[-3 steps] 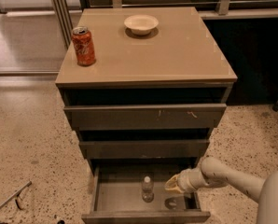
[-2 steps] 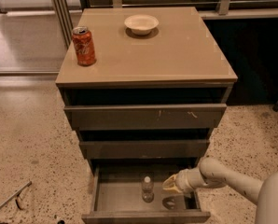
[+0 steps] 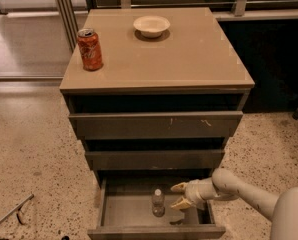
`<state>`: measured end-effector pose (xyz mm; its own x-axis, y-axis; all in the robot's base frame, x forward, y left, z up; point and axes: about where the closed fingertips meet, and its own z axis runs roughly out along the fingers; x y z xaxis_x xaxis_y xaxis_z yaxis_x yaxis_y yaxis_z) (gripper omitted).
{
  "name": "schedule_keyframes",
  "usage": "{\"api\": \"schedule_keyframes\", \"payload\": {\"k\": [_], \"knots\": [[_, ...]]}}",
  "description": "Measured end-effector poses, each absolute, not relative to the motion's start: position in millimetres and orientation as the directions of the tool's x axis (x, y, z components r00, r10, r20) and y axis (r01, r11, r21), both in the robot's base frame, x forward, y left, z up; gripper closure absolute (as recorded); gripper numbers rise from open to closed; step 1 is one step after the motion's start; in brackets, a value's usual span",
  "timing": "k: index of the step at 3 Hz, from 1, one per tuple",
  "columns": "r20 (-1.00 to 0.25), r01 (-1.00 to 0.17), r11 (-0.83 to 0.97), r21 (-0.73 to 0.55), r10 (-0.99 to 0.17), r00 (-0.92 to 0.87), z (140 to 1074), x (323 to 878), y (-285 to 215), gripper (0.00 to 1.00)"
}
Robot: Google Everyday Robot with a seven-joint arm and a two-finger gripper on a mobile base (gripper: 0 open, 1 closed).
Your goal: Pick water bottle from bottom drawer and place on counter
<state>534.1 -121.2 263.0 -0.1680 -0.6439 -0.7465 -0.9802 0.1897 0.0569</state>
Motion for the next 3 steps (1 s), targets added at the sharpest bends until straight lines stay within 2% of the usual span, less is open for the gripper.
{"api": "schedule_keyframes", "payload": {"k": [3], "knots": [[-0.816, -0.985, 0.168, 0.044, -0.562, -0.133, 231, 557, -81, 0.18]]}}
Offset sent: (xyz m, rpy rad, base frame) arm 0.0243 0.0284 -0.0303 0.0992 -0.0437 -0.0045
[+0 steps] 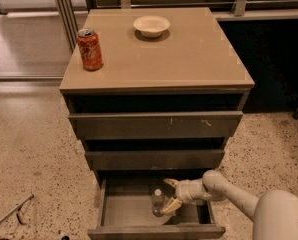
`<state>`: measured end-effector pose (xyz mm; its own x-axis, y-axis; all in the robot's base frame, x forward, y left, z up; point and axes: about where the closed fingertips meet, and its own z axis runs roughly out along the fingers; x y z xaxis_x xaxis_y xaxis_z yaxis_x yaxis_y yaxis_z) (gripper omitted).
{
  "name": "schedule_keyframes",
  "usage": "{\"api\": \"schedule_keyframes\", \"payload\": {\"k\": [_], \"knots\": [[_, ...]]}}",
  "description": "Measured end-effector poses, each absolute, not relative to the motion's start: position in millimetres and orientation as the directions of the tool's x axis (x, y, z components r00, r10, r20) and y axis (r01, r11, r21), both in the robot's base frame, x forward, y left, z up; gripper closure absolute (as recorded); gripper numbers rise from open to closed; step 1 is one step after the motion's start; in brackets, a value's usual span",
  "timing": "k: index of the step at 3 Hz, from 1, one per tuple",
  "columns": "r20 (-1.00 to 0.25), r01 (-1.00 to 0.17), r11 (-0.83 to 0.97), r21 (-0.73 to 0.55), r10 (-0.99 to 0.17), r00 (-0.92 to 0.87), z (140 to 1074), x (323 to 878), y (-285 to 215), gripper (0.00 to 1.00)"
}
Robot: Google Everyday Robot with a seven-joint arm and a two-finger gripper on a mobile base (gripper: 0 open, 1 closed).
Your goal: Pick water bottle from bottom drawer and place on counter
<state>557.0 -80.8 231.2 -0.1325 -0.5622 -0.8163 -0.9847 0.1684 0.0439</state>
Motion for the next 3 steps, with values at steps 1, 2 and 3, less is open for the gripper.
{"api": "schedule_keyframes", "payload": {"k": [1, 2, 3], "knots": [[-0.834, -0.991, 0.127, 0.045, -0.541, -0.107, 224.7, 562.0, -55.4, 0.18], [-0.834, -0.991, 0.126, 0.045, -0.541, -0.107, 224.4, 562.4, -54.8, 0.37], [-0.834, -0.991, 0.126, 0.045, -0.541, -0.107, 224.4, 562.4, -54.8, 0.6]]}}
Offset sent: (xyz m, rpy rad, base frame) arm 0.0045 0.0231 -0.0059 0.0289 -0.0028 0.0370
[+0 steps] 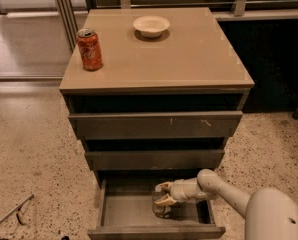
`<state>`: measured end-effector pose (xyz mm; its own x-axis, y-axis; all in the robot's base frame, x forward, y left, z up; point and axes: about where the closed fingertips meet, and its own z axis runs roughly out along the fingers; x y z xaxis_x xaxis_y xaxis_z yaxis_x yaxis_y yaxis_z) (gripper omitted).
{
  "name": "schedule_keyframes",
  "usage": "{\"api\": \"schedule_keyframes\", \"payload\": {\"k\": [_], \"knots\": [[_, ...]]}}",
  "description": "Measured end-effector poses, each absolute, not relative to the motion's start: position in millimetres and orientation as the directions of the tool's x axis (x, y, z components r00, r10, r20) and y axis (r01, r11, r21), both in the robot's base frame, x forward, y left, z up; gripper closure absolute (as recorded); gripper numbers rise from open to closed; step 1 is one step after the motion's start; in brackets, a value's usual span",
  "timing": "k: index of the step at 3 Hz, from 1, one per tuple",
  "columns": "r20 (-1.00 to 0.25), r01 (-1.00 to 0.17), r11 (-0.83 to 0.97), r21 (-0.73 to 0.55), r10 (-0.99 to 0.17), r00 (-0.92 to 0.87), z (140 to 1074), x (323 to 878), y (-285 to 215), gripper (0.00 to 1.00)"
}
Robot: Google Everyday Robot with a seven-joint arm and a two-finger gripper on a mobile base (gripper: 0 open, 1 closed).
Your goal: Pick water bottle from bottom drawer and place on counter
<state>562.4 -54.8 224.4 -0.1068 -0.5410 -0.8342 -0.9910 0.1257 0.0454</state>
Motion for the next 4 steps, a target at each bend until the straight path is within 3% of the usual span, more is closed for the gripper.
{"api": "schedule_keyframes", "payload": {"k": [1, 2, 4], "knots": [[-0.834, -0.991, 0.126, 0.045, -0.541, -0.107, 225, 562, -55, 0.84], [-0.848, -0.99, 0.129, 0.055, -0.517, -0.115, 244, 563, -59, 1.0], [-0.889, -0.99, 0.138, 0.038, -0.447, -0.097, 357, 565, -91, 1.0]]}}
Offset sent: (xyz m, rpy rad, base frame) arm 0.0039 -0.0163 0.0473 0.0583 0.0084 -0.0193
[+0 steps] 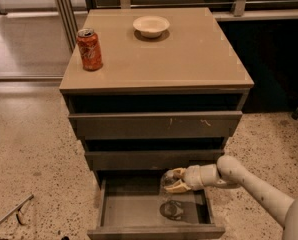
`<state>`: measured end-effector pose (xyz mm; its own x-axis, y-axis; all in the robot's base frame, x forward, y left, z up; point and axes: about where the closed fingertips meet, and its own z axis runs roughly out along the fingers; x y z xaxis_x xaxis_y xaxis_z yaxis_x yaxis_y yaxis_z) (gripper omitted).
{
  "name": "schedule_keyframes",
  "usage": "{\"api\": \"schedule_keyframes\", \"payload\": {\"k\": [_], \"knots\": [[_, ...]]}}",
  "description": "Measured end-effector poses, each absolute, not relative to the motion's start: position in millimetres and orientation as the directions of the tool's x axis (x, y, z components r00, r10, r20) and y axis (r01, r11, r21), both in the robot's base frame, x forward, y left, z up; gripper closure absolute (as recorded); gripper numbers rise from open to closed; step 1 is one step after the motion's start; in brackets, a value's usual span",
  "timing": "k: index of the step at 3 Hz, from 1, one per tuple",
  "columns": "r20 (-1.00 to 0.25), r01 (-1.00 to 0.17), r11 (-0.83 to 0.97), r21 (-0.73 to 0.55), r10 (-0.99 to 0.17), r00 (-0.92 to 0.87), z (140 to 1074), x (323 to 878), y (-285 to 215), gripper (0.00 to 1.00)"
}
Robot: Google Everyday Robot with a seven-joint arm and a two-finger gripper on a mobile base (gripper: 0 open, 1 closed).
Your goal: Pick water bottle from bottom drawer and place on counter
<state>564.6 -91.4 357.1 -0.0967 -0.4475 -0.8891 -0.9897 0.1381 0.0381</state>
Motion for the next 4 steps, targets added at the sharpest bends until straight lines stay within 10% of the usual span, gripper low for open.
{"api": "schedule_keyframes", "payload": {"k": [4], "knots": [[-0.881, -0.993, 0.1, -0.054, -0.472, 0.0, 493, 570, -106, 1.0]]}}
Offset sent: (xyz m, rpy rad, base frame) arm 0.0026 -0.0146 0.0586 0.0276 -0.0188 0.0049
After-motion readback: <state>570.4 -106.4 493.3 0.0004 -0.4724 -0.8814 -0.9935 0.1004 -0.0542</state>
